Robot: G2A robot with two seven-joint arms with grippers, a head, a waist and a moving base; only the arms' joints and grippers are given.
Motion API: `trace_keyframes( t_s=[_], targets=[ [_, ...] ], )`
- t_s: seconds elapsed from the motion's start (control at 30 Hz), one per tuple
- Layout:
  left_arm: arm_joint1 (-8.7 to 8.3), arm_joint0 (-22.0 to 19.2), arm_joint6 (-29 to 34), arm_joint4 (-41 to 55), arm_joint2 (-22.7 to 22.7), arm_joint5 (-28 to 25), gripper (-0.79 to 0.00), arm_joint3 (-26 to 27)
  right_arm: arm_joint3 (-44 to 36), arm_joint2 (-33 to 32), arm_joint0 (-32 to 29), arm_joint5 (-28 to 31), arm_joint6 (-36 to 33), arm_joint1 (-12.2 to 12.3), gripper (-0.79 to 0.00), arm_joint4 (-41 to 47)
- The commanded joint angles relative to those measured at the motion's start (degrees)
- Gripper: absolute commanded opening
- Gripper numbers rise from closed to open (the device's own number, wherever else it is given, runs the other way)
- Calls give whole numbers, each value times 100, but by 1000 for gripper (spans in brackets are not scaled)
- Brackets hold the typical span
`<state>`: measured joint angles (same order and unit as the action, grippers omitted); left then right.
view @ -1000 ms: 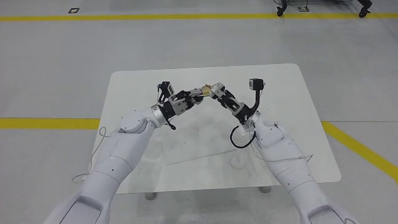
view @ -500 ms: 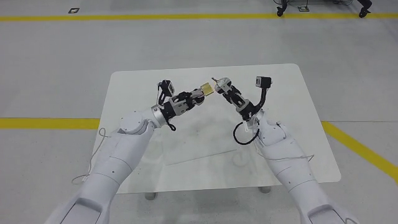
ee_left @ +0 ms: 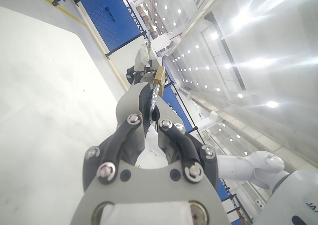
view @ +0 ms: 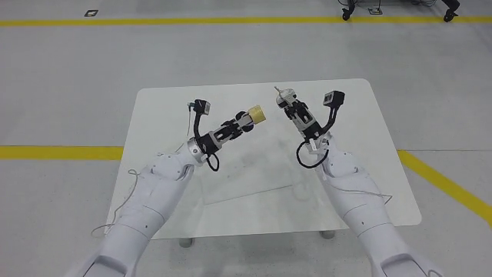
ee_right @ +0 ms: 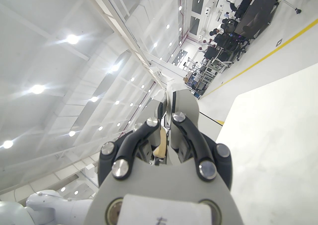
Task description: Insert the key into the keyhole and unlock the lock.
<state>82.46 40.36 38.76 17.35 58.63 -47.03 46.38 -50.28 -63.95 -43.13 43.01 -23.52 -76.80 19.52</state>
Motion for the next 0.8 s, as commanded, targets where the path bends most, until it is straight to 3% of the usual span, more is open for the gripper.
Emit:
trace_keyframes(
  t_s=[0.0,0.2,0.4,0.77],
  targets=[
    [3,11,-194,-225,-6,-109,-785,5,29,45,33,-48,-32,-25,-785,-3],
    [32,43,-774,-843,-66,-184,-785,41,99,131,106,-107,-242,-88,-785,133],
    [56,49,-878,-921,-100,-193,-785,46,247,156,205,-428,-634,-143,-785,549],
    [80,31,-1204,-1272,-108,-175,-785,3,285,141,236,-478,-1550,-186,-785,1043]
  ],
)
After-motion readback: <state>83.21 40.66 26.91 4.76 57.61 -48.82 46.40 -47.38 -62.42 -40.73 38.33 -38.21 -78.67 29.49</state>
